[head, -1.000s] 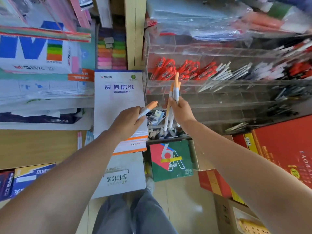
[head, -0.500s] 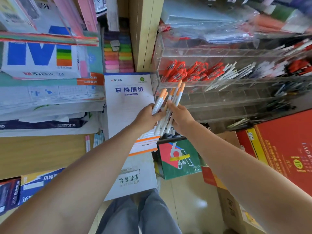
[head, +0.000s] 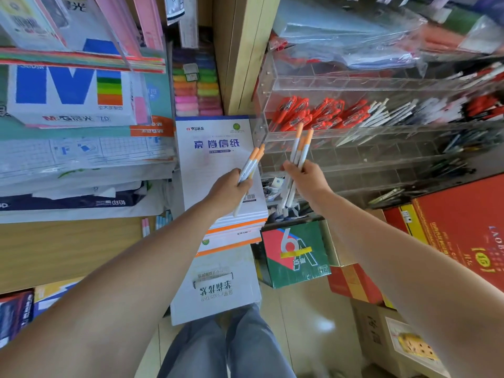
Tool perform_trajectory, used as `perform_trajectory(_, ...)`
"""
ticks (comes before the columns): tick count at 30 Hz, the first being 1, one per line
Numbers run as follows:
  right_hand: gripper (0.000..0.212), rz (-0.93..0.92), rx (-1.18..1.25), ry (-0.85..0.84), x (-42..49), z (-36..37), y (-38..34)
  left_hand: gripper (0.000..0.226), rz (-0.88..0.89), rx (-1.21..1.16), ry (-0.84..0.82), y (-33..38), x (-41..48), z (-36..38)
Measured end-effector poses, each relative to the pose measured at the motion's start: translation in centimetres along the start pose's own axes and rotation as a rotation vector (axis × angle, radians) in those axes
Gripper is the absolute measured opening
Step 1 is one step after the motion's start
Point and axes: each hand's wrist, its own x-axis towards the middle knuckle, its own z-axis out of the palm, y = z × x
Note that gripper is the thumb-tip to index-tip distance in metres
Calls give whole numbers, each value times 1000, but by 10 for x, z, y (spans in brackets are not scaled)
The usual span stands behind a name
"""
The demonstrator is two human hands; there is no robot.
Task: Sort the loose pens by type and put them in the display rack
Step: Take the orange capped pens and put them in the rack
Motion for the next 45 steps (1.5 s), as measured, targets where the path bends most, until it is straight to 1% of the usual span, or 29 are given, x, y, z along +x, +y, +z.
perform_trajectory(2, 35, -30, -54, -8, 7, -5, -4, 24, 15, 8, 12, -4, 1, -1)
perform_trajectory(4, 33, -71, -109, 22, 14, -7, -9, 22, 36, 17, 35, -7, 3, -3)
perform_trajectory(9, 23, -207, -143, 209, 30, -7, -17, 26, 70, 19, 78, -13, 9, -3)
perform_trajectory(13, 26, -184, -179, 246, 39, 7, -5, 28, 75, -21, 66, -17, 11, 1)
perform_trajectory(17, 20, -185, -119, 298, 47, 17, -2, 27, 76, -68, 56, -22, 12, 3)
perform_trajectory(19, 20, -173, -123, 319, 51, 17, -4, 28, 80, -84, 61, -24, 13, 2)
perform_trajectory(24, 22, -115, -197, 269, 53, 18, 3, 27, 86, -92, 70, -26, 14, 1)
perform_trajectory(29, 27, -142, -156, 324, 55, 22, 1, 28, 103, -103, 74, -29, 16, 1)
perform_trajectory(33, 22, -131, -246, 269, 55, 28, 2, 31, 104, -108, 81, -29, 16, 2)
perform_trajectory(39, 18, -73, -253, 221, 57, 35, 13, 31, 101, -130, 66, -28, 18, 5)
perform_trajectory(42, 21, -110, -261, 224, 56, 33, 15, 31, 100, -130, 70, -28, 19, 5)
perform_trajectory(45, 14, -208, -292, 175, 54, 30, 18, 30, 89, -164, 51, -27, 19, 6)
